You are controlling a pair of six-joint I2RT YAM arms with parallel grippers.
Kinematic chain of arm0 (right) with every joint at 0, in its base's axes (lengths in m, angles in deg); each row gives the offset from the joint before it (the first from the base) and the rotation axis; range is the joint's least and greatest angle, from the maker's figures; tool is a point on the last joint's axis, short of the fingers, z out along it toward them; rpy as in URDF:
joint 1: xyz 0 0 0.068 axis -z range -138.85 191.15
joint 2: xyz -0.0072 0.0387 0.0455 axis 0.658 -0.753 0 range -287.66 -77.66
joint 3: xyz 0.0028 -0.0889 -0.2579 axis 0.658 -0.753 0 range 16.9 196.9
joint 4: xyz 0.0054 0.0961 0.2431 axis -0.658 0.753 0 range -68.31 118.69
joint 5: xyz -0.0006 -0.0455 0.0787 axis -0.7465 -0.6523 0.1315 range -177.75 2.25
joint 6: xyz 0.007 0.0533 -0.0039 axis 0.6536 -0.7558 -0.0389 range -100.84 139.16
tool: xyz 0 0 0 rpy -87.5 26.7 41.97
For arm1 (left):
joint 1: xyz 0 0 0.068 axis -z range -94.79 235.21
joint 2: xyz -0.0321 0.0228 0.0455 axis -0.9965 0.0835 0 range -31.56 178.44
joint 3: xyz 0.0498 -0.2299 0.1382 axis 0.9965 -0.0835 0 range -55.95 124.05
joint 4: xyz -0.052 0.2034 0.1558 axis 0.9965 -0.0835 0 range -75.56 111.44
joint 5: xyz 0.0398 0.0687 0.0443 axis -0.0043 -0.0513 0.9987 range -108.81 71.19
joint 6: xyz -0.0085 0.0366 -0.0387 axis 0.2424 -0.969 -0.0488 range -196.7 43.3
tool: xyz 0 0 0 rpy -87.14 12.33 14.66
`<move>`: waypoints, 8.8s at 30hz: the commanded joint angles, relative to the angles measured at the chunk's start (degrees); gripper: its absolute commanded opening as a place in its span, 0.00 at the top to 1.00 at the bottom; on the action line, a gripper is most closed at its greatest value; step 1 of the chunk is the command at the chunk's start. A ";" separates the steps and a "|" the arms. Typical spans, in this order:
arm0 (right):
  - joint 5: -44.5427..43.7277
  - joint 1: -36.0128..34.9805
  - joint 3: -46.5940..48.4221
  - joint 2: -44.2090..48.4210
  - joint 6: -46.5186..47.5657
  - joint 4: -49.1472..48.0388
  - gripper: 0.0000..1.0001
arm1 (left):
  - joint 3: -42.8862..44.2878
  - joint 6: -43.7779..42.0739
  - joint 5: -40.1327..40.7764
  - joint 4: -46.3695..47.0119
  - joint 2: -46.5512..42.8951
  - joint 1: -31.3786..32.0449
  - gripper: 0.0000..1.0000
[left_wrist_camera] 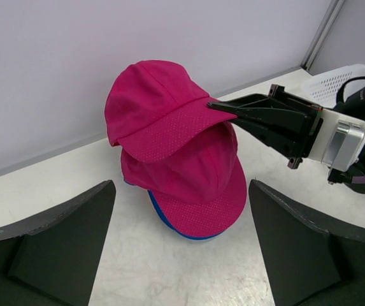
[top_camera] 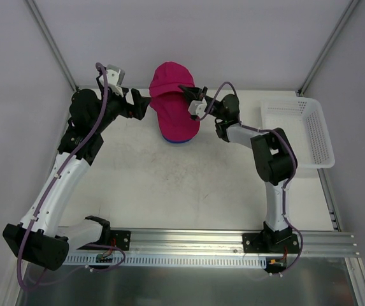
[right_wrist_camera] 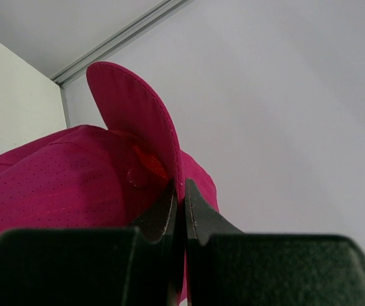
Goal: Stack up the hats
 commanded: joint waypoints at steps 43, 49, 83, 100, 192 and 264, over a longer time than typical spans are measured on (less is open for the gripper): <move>3.68 -1.33 -22.13 15.30 14.78 -16.58 0.84 | 1.28 -3.58 -7.48 -1.35 16.63 -0.81 0.13; 6.84 -1.25 -22.74 14.51 16.62 -16.58 0.73 | -0.21 -5.34 -7.04 -1.27 16.72 -0.81 0.13; -19.78 6.04 -18.63 38.94 -14.73 44.68 0.01 | 7.95 30.41 -38.95 -1.00 29.45 -13.73 0.12; 3.40 12.64 10.64 19.26 -77.49 78.17 0.24 | 13.14 36.67 -39.48 3.92 39.04 -13.73 0.31; -0.71 8.77 16.54 3.97 -73.90 87.92 1.00 | 4.53 28.67 -33.42 8.93 42.03 -4.41 1.00; -16.79 25.38 -6.22 41.75 -50.53 99.52 0.01 | -9.71 7.66 -13.20 -17.35 5.83 -11.97 0.01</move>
